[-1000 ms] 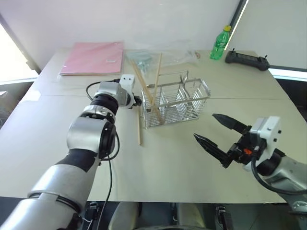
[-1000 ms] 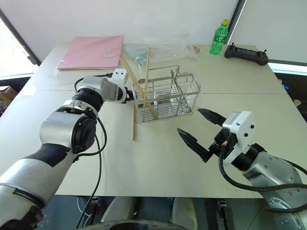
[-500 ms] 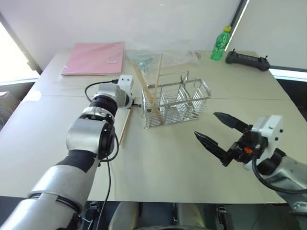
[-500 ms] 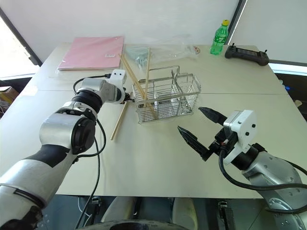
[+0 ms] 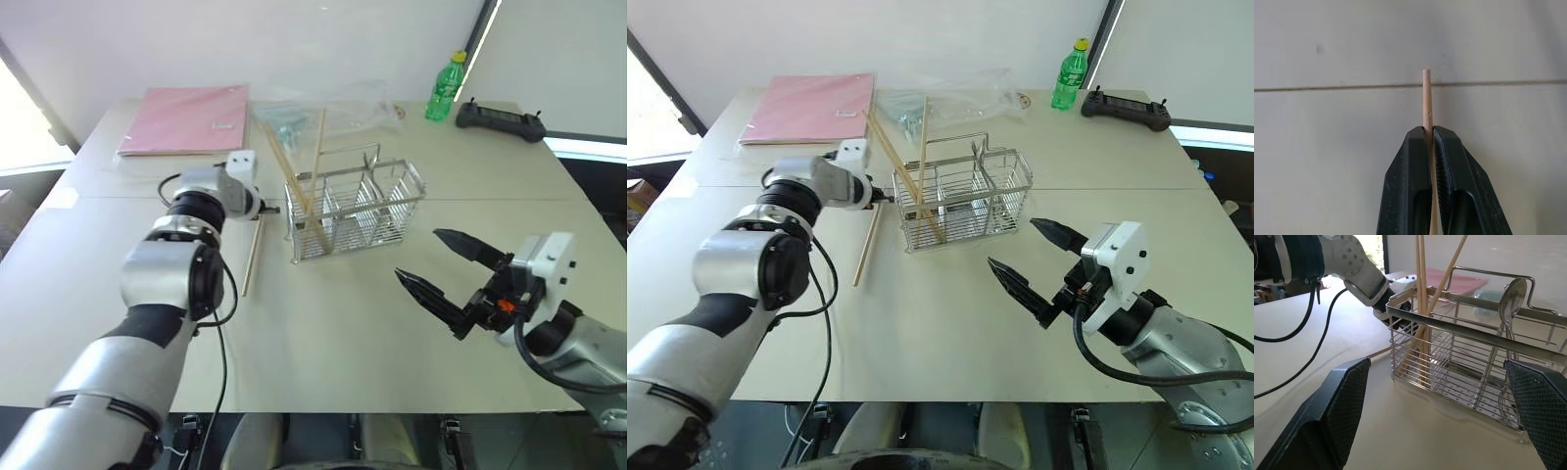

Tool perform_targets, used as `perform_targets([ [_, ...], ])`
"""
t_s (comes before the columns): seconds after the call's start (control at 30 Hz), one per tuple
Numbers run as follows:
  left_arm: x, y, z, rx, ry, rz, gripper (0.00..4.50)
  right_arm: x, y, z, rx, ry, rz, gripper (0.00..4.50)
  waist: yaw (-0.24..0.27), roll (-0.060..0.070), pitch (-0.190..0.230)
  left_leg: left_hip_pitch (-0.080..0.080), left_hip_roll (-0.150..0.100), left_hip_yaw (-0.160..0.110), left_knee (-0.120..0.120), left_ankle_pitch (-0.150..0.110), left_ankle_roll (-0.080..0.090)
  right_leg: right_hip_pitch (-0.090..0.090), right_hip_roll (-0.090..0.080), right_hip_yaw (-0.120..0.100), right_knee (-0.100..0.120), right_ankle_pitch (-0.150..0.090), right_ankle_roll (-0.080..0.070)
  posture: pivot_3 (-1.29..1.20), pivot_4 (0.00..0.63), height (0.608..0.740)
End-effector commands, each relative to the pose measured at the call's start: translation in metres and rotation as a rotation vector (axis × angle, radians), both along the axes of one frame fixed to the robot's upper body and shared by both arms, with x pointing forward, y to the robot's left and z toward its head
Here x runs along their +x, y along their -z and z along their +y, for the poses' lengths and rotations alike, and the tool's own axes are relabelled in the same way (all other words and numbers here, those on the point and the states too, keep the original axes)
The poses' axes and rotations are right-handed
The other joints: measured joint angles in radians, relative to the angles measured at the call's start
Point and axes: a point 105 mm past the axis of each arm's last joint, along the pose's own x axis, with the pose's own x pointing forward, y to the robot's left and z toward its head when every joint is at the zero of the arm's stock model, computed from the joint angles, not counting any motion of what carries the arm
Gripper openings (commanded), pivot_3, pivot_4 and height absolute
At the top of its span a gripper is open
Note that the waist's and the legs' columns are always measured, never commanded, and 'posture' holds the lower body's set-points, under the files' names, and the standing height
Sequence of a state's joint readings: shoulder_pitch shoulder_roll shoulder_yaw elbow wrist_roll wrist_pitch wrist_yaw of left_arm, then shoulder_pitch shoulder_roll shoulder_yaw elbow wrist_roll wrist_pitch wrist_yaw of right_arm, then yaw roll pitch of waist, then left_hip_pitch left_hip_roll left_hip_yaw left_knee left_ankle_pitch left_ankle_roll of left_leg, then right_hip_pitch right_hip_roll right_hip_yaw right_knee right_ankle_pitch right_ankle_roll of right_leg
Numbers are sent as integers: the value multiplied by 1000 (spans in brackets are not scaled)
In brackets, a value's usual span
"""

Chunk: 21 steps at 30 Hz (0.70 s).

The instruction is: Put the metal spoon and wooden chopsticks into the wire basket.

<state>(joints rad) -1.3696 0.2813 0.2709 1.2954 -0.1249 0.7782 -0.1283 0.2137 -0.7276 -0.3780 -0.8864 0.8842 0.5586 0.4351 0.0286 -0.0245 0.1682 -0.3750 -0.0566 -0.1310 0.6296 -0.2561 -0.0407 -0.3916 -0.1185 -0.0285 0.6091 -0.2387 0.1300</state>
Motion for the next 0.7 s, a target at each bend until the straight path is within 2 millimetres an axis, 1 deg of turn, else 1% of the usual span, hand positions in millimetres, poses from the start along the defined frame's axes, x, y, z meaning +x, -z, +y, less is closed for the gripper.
perform_targets([
  [0.03,20,-86,34,-83,-127,-298,19,-3,-8,-3,-8,3,-31,4500,0,0,0,0,0,0,0,0,0,0,0,0,0,0,0,0,150,709],
  [0.1,21,-114,56,-77,-171,-423,19,-5,-6,-5,-10,5,-18,4500,-2,0,0,0,0,0,0,0,0,0,0,0,0,0,0,0,150,709],
  [0.17,19,-140,75,-108,-200,-534,19,-8,-4,-7,-15,12,-7,4500,-3,0,0,0,0,0,-1,0,0,0,0,0,0,0,0,0,150,709],
  [0.23,12,-180,93,-150,-202,-715,19,-9,-3,-10,-15,21,0,4500,-3,0,0,1,0,0,-1,0,0,0,0,0,0,0,0,0,150,709],
  [0.3,-5,-233,106,-149,-160,-968,19,-10,-3,-12,-9,30,4,4500,-2,-1,1,0,0,0,-1,0,0,0,0,0,0,0,0,0,150,709],
  [0.33,-19,-263,104,-250,-102,-1081,19,-10,-3,-13,-5,34,5,4500,-1,-2,1,0,0,0,-1,0,0,0,0,0,0,0,-1,0,150,709],
  [0.37,-31,-284,100,-337,-38,-1159,19,-10,-3,-13,-3,37,6,4500,-1,-2,1,0,0,0,-1,0,-1,0,0,0,0,1,-1,0,150,709],
  [0.4,-46,-303,90,-405,55,-1236,19,-9,-4,-14,-1,38,7,4500,1,-3,2,-1,1,0,0,0,-1,0,0,0,0,2,-4,0,150,709],
  [0.43,-60,-316,79,-431,144,-1298,19,-9,-4,-14,0,41,8,4500,4,-3,2,-1,1,-1,0,0,-1,0,-1,0,-1,2,-4,0,150,709],
  [0.47,-76,-325,60,-459,264,-1350,19,-8,-4,-14,3,43,8,4500,6,-3,2,-1,1,-1,0,0,-1,1,-1,0,-2,2,-4,0,150,709],
  [0.5,-91,-329,40,-482,378,-1380,19,-7,-4,-14,3,43,9,4500,9,-3,1,-1,1,-1,0,0,-1,2,-1,0,-3,2,-4,0,150,709],
  [0.57,-112,-326,12,-516,523,-1395,19,-7,-4,-15,2,44,10,4500,12,-1,0,-1,2,-1,0,0,-1,4,-1,0,-7,2,-4,0,150,709],
  [0.6,-117,-323,5,-522,550,-1393,19,-7,-4,-15,0,45,11,4500,12,2,-1,0,1,-1,0,0,-1,6,-2,0,-8,3,-4,0,150,709],
  [0.67,-131,-313,-20,-560,629,-1369,19,-6,-5,-16,-2,45,11,4500,9,3,-2,1,0,-1,1,0,0,7,-2,1,-9,3,-4,0,150,709],
  [0.7,-135,-305,-31,-577,657,-1339,19,-6,-5,-16,-3,46,11,4500,9,3,-2,2,0,-1,1,0,0,8,-2,1,-8,3,-4,0,150,709],
])
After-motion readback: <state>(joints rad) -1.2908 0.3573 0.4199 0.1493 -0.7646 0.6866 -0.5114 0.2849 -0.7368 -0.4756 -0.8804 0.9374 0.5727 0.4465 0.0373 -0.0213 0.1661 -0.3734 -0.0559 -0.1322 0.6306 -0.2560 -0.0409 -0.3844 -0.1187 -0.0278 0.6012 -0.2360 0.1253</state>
